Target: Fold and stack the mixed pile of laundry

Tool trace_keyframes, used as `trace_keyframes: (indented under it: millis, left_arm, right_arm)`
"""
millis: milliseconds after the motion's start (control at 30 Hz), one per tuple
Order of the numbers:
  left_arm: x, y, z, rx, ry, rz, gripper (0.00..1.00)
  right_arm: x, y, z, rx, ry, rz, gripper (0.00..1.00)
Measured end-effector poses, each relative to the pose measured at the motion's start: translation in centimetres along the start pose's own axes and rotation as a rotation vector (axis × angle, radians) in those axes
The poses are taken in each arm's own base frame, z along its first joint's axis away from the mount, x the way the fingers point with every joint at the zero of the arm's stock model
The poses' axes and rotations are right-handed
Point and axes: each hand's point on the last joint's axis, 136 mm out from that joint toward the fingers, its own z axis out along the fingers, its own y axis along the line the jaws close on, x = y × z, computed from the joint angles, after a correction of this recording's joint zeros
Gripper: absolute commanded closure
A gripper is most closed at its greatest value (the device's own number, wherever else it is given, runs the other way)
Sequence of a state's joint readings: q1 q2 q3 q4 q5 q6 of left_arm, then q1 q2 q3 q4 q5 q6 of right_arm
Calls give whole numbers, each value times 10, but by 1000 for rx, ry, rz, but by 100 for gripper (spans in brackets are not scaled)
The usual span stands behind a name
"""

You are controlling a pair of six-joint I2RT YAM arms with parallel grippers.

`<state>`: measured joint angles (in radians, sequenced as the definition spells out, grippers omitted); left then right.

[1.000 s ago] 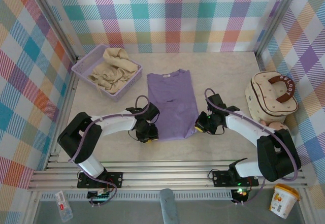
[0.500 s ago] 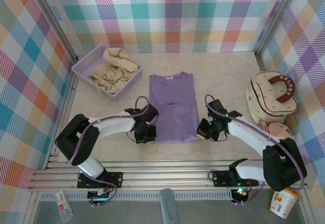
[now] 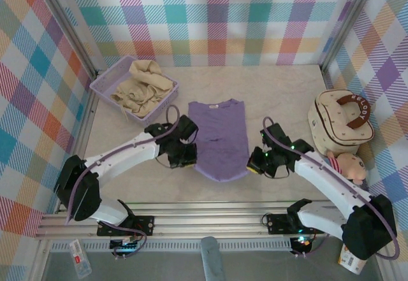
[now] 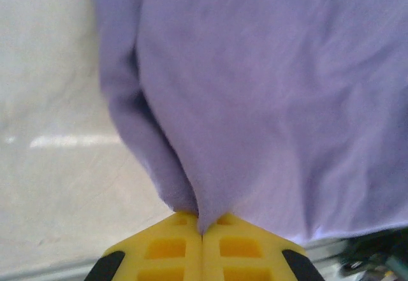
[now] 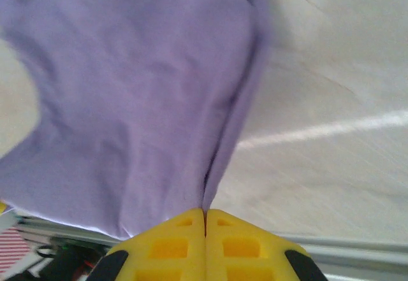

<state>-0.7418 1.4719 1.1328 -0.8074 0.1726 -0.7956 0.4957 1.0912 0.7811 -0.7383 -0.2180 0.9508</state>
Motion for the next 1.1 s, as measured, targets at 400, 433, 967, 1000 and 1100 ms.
trace_keyframes:
  millis: [400,433,967,1000,1100]
  left_arm:
    - [-200,-43,-17,44,-261,-98,56]
    - [-223,-45,-13,50,-278,-100,25]
    - [-278,-1,-23,-52,-333,-162,9]
    - [-271,-4,-28,-31,-334,-154,13]
    - [-245,-7,-29,22,-321,-128,21]
  right_arm:
    - [-192,111,-20,-130,-341,41,86]
    - [-216,120,-17,-128,-366,43,56]
    - [-290,141,-2,-138,-381,-81,2]
    - [-283,138,-2,-135,-368,-94,6]
    - [-257,125,3,-117,-310,-127,19]
